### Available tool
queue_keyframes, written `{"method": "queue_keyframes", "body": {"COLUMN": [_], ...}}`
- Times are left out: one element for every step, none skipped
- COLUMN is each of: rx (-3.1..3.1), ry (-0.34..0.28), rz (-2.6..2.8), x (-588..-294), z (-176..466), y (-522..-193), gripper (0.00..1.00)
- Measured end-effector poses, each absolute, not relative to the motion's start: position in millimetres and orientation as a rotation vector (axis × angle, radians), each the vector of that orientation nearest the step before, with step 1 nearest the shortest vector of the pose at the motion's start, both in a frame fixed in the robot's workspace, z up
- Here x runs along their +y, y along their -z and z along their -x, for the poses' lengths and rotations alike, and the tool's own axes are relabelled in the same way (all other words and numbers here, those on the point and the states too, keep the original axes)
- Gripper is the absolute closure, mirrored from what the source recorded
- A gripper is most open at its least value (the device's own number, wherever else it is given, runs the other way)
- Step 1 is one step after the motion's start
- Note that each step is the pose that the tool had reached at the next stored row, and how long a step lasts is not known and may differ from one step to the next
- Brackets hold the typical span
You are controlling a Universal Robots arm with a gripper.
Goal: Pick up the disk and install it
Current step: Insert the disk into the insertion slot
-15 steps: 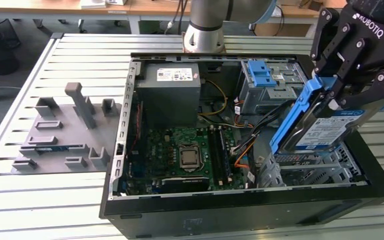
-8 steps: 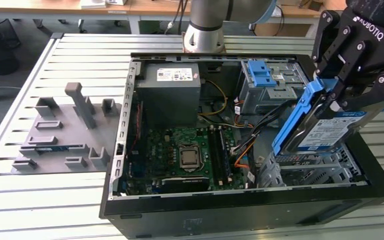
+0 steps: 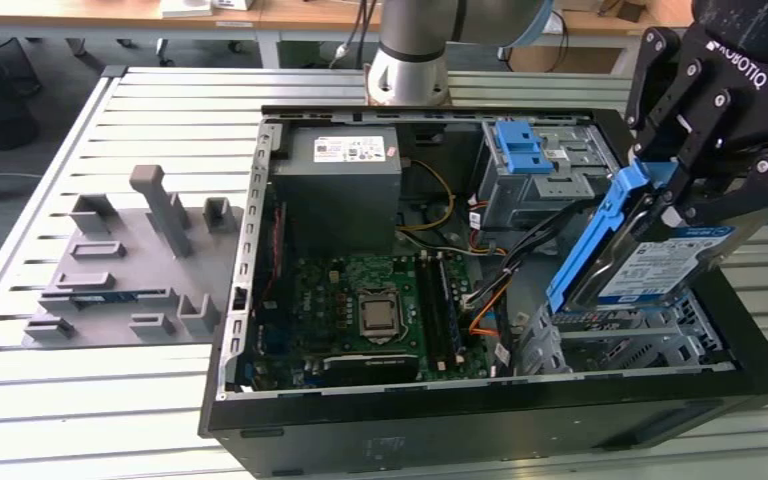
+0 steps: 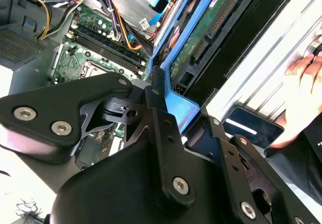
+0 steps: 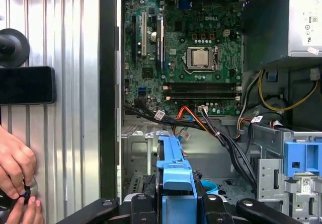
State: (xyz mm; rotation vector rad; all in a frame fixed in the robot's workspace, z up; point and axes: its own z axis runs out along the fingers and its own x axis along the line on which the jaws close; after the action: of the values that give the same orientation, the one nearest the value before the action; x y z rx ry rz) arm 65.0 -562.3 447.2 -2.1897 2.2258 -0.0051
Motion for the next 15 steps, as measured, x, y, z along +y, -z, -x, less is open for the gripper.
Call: {"method": "queue_keyframes", "body": {"rx": [2.226,2.226,2.226,2.226,2.226,2.226,2.226,2.226,2.226,2.226,2.226,2.226,2.226,2.226,2.226], "ry": [0.005,0.005,0.005,0.005,0.005,0.005,0.005,0.005,0.005,0.005,0.005,0.005,0.005,0.005,0.005], "rz": [2.189,2.189,2.190,2.190,2.189,2.189,2.189,2.189,2.189,2.189,2.189,2.189,2.189,2.189,2.189], "x": [-562.3,-562.3,-562.4,-562.4,-562.4,-562.4,-562.5,-562.6,-562.7,-562.8,-563.1,-563.2,-563.4,-563.7,-563.9], "z": [-65.0,-65.1,-65.2,-65.2,-65.1,-65.2,-65.2,-65.2,-65.4,-65.5,-65.7,-65.9,-66.0,-66.1,-66.2], "y": [-446.8,-446.5,-446.4,-446.0,-445.7,-445.3,-445.0,-444.7,-444.5,-444.2,-443.9,-443.6,-443.4,-443.1,-442.8], "gripper": [0.64,0.64,0.64,0.64,0.64,0.64,0.64,0.64,0.64,0.64,0.64,0.64,0.64,0.64,0.64]}}
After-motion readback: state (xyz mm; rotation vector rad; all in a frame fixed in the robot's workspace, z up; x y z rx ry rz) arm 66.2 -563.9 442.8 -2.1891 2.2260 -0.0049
